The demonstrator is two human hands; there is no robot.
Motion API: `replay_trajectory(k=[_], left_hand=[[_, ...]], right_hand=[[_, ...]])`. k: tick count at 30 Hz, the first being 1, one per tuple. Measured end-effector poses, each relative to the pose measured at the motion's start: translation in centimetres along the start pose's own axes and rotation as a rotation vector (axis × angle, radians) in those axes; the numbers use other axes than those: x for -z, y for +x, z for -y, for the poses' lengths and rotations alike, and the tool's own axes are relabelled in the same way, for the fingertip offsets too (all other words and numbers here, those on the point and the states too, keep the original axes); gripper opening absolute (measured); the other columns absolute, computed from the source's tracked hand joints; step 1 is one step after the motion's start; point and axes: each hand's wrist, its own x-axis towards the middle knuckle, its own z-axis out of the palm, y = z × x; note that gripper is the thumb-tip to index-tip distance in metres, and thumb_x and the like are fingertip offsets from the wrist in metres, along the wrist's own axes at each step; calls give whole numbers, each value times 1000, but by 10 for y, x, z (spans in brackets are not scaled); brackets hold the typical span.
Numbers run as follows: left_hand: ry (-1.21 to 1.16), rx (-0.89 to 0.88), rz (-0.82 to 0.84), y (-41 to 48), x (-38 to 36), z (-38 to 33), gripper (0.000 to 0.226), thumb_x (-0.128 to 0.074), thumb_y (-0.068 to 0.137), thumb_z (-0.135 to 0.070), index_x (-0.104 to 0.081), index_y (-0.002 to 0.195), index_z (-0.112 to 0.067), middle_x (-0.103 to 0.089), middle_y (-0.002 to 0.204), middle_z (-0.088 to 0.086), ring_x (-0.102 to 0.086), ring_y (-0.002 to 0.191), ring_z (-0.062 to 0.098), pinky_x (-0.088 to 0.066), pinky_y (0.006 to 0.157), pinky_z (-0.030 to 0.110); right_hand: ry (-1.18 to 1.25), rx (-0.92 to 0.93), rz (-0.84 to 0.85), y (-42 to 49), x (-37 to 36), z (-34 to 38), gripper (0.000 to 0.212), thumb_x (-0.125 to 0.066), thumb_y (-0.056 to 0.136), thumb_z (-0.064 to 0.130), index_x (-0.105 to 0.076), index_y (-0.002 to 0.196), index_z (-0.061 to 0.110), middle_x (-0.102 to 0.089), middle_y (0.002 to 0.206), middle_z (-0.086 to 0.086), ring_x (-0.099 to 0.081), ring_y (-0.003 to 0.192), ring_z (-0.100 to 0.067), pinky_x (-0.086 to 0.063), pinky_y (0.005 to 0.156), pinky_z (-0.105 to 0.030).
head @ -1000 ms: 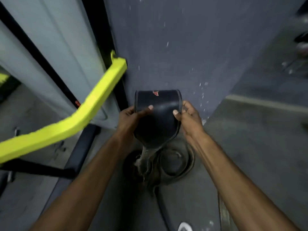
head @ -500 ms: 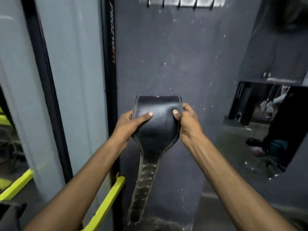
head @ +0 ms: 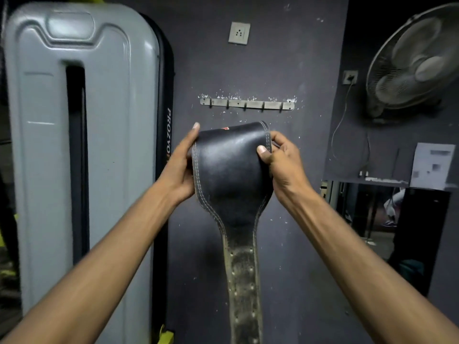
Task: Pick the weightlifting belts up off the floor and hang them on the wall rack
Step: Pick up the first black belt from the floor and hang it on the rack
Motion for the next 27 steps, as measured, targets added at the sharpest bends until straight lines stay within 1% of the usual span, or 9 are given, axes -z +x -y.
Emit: replay_trajectory(k=[4,7,12,14,19,21,22,24,27], left_hand=[[-52,33,-98,11,-30,-16,17,-67,90,-25,-74,91,-10,-74,88,8,-73,77,24,-60,78,34],[-67,45,-76,16,-34,-10,15,-67,88,-18,-76,86,-7,-75,87,10,-74,78,26,-59,82,38],[11,0,16,23,-37,-7,18,-67,88,-14,-74,73,-8,-72,78,11,-71,69,26,-58,75,37],[109,-59,60,27,-34,-13,12,-72,84,-15,-70,82,-4,-68,82,14,-68,71,28,-54,79,40],[329,-170,146,22,-20,-20,37,-79,72,-14,-65,103,-1,-68,92,15,-67,76,26,-56,75,36],[403,-205,156,15,-12,-19,34,-75,75,-9,-67,106,1,-71,93,15,-70,76,24,-59,72,32],[426,-219,163,11,-9,-19,36,-74,75,-9,-66,108,2,-70,94,15,-70,77,23,-59,72,31],[437,-206,164,6,-1,-19,38,-72,75,-7,-64,110,5,-69,95,16,-71,77,22,-59,70,28],[321,-47,104,8,6,-27,18,-75,77,-11,-70,94,-3,-72,82,7,-69,66,16,-55,62,24]], right_hand=[[-64,39,105,0,16,8,24,-56,94,-9,-64,110,7,-73,103,-11,-68,95,-20,-55,90,-38],[-101,22,190,-15,40,4,38,-67,91,-7,-60,127,5,-72,123,-10,-70,113,-23,-54,104,-39],[-224,-192,356,-53,59,-37,71,-85,74,-5,-57,136,16,-72,128,0,-67,122,-21,-57,96,-32],[-190,-244,369,-40,62,-31,55,-85,77,9,-64,127,6,-73,126,-10,-67,121,-28,-57,99,-36],[148,-406,306,18,49,21,87,-70,82,64,-58,138,-3,-53,132,-34,-49,113,-38,-36,114,-49],[226,-430,236,32,38,32,65,-69,91,46,-64,129,-7,-69,102,-21,-66,91,-29,-56,95,-36],[251,-417,197,35,31,36,42,-64,96,30,-68,116,-7,-72,76,-9,-68,64,-17,-59,67,-22],[231,-374,134,38,22,36,10,-55,98,6,-63,96,0,-56,48,8,-43,31,-2,-29,34,-11],[123,-260,108,38,13,27,20,-53,94,-4,-67,109,2,-61,71,0,-43,39,0,-26,34,-12]])
